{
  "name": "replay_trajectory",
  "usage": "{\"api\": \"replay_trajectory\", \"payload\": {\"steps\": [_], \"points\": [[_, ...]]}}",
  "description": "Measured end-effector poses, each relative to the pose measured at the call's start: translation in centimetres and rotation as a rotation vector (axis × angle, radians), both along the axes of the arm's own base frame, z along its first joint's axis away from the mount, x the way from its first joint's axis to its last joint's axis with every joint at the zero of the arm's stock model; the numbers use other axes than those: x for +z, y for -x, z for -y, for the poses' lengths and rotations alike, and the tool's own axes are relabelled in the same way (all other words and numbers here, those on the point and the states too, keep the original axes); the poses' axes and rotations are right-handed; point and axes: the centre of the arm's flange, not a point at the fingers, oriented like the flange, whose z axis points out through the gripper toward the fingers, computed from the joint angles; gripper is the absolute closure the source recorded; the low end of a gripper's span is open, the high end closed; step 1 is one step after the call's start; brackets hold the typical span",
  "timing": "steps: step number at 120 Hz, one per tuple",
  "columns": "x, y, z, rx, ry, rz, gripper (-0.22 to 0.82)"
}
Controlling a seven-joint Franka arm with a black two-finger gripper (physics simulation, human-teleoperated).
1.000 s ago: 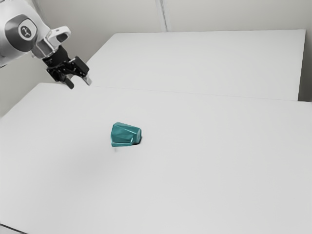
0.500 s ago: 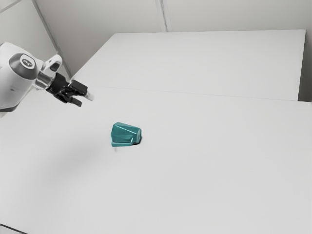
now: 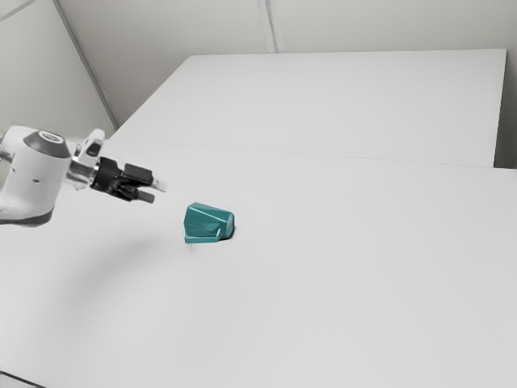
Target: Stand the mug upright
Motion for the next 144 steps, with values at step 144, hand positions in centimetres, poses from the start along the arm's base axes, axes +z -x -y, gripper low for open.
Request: {"api": "replay_trajectory", "payload": {"steps": [144], "points": [[-6.4,-2.8,-2.0,-0.052,0.136,-0.146,0.00]]}}
